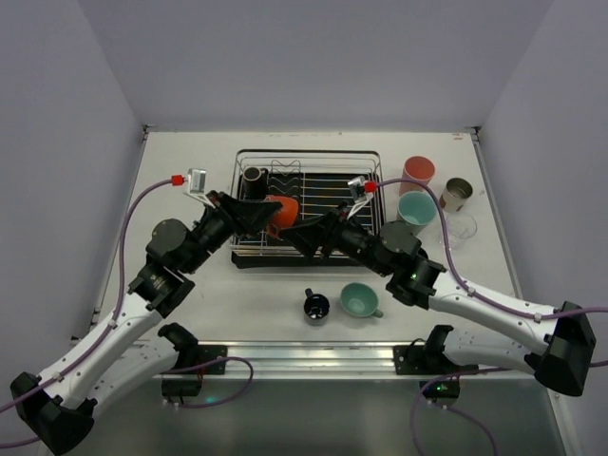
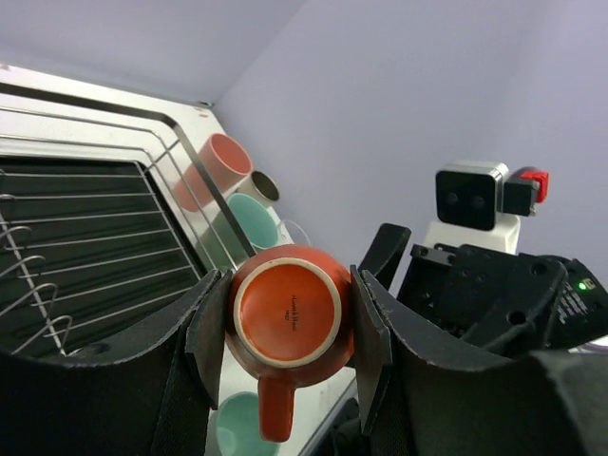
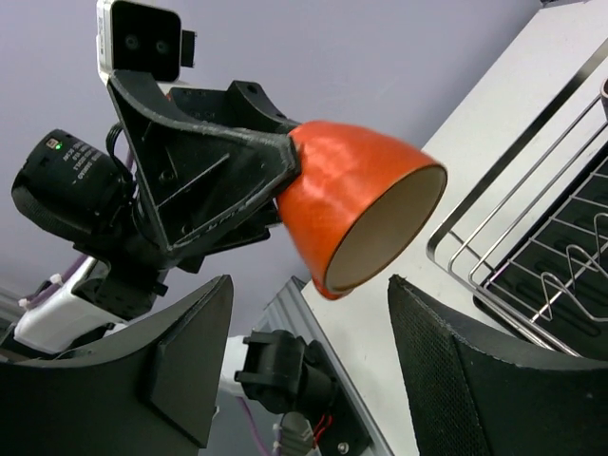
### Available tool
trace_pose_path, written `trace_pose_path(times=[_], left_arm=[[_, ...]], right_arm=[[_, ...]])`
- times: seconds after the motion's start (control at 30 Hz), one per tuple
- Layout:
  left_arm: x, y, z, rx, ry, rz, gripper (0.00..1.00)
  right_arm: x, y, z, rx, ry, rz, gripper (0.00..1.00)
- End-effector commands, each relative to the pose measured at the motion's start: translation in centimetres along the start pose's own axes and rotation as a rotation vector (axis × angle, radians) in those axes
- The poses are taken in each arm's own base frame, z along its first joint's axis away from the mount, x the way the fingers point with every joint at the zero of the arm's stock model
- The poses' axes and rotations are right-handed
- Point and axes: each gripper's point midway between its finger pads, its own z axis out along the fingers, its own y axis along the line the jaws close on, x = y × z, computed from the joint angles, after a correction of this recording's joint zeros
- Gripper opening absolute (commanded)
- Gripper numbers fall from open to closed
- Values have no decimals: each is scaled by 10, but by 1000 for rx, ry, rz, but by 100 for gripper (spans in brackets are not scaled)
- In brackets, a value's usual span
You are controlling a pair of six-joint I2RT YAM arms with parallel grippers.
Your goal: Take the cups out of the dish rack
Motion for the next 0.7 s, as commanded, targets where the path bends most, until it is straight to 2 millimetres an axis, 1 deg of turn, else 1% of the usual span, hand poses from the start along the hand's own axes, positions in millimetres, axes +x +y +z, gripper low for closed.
trace_pose_path(times=[0.0,0.03,0.1,0.17,0.23,0.3,0.33,0.4,0.43,0.5,0.53,0.57,0.6,0.63,0.67], left_arm=[[-5,-36,-6,167,-1,-63,0],[-4,-40,-7,187,3,-77,0],[-1,-40,-8,194,10,-86,0],[0,-44,-9,218,13,-102,0],[2,-43,-9,226,20,-116,0],[3,-43,-8,228,22,-121,0],[3,-44,-9,233,20,-122,4],[3,-43,-10,232,17,-123,9],[1,-43,-11,229,5,-117,14],[-1,-43,-12,227,-6,-114,20],[0,-42,-12,226,-7,-113,30],[0,-42,-12,226,-5,-110,36],[0,-42,-12,225,-4,-106,43],[2,-36,-12,201,2,-86,56],[-3,-39,-12,194,-8,-64,63]], right_arm=[[-39,33,0,-97,-105,-21,68],[-41,36,0,-107,-106,-37,68],[-45,40,2,-117,-110,-47,66],[-49,47,2,-144,-116,-55,63],[-51,51,5,-165,-121,-58,59],[-51,55,7,-186,-116,-60,53],[-51,55,9,-192,-117,-56,45],[-49,54,9,-193,-117,-50,36],[-49,53,9,-193,-119,-47,29],[-47,49,9,-184,-122,-43,19],[-47,48,9,-181,-123,-41,8],[-47,47,8,-177,-126,-41,2],[-48,46,6,-174,-131,-41,0],[-49,45,4,-170,-136,-44,0],[-51,47,-1,-171,-145,-51,0]])
